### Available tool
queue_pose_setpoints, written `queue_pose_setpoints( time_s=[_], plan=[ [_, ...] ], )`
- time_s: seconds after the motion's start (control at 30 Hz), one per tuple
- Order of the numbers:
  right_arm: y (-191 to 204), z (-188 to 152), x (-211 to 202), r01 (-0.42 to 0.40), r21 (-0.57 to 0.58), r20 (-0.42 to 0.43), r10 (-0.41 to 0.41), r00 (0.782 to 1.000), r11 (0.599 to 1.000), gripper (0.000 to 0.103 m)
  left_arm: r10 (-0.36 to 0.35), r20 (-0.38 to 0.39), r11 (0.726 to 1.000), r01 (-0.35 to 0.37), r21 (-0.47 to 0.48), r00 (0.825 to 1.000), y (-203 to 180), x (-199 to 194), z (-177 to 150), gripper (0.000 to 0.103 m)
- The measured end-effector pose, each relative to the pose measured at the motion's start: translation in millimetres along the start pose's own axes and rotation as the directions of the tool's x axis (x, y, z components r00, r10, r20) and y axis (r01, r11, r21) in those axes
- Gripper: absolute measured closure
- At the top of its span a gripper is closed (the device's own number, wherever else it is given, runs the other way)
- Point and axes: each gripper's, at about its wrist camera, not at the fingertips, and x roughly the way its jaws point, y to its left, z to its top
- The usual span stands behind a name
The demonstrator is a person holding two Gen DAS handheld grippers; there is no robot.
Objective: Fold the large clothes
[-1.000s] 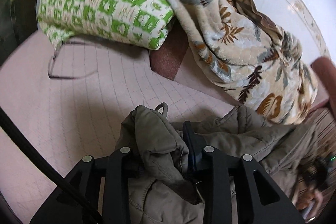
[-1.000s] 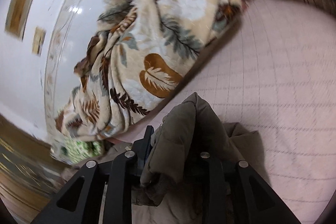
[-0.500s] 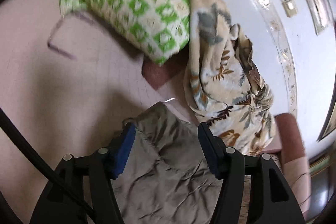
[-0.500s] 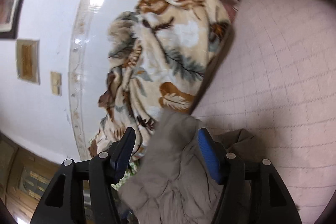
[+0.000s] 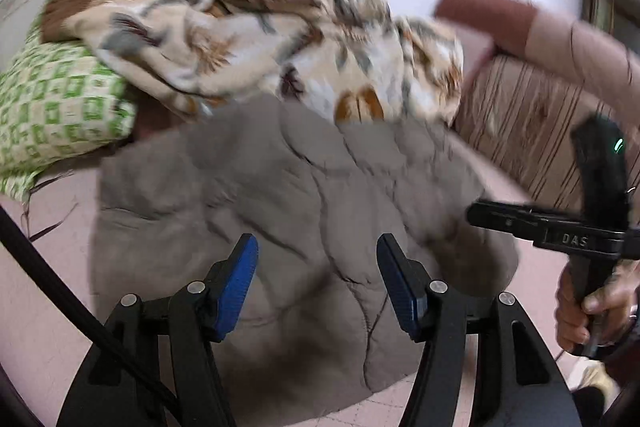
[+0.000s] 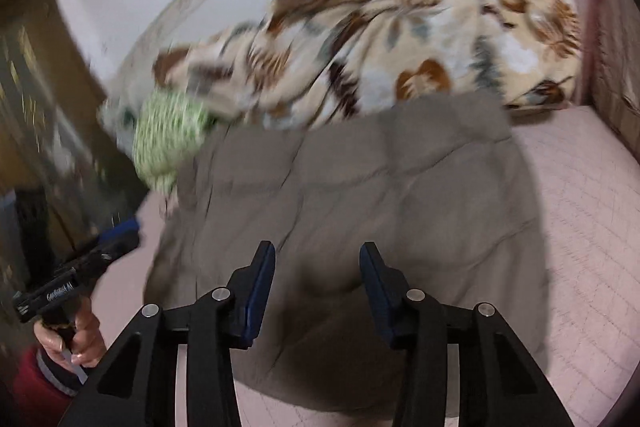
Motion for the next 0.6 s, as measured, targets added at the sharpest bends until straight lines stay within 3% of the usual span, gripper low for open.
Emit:
queue_pose_setpoints(
  time_s=[0.17, 0.37, 0.6],
  plan=[
    [4.8, -5.8, 41.4, 0.122, -0.073, -0.034, -0.125, 0.992, 0.99, 0.055, 0.043, -0.086, 0.995, -0.05, -0.085, 0.995, 21.9, 59.4, 8.2, 0.04],
    [-12.5, 8.7, 85.9, 0.186, -0.058, -0.076, -0.19, 0.979, 0.981, 0.055, 0.066, -0.123, 0.989, -0.082, -0.125, 0.99, 45.2, 101.7, 11.3, 0.034],
    [-27.1, 6.2, 121.3, 0.18, -0.028, -0.162, -0.182, 0.97, 0.983, 0.054, 0.057, -0.177, 0.988, -0.081, -0.131, 0.983, 54.0, 139.4, 10.2, 0.03]
  ],
)
